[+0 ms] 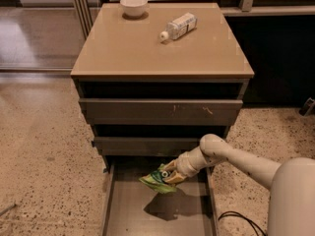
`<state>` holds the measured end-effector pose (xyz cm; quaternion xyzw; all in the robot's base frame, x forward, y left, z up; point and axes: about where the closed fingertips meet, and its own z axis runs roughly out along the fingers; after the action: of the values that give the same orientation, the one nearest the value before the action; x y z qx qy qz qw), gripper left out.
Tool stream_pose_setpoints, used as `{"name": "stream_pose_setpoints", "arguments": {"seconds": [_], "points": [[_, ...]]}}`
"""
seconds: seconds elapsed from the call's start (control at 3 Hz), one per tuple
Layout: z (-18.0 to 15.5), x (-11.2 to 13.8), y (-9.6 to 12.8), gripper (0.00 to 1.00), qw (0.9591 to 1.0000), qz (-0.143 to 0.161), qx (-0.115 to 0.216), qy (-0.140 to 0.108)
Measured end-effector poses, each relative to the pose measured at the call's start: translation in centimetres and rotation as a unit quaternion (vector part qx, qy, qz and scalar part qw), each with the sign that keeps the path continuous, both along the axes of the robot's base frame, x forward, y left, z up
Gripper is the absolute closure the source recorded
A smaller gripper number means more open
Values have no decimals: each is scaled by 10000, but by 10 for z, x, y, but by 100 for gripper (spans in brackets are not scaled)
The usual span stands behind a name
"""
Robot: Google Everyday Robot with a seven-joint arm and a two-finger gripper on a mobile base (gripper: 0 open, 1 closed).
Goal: Pick green rice chip bag from bottom drawer and place on counter
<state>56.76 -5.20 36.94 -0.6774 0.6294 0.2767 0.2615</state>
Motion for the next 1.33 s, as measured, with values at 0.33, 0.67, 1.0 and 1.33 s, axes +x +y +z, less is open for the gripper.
{"name": "stream_pose_setpoints", "arguments": {"seconds": [0.33, 0.67, 1.0, 1.33], "points": [[13, -2, -2, 100, 9999, 14, 100, -1], [61, 6, -16, 100, 9988, -53, 447, -210], [121, 11, -34, 100, 9965, -137, 532, -630], [180, 12, -49, 100, 9921, -107, 509, -1139]]}}
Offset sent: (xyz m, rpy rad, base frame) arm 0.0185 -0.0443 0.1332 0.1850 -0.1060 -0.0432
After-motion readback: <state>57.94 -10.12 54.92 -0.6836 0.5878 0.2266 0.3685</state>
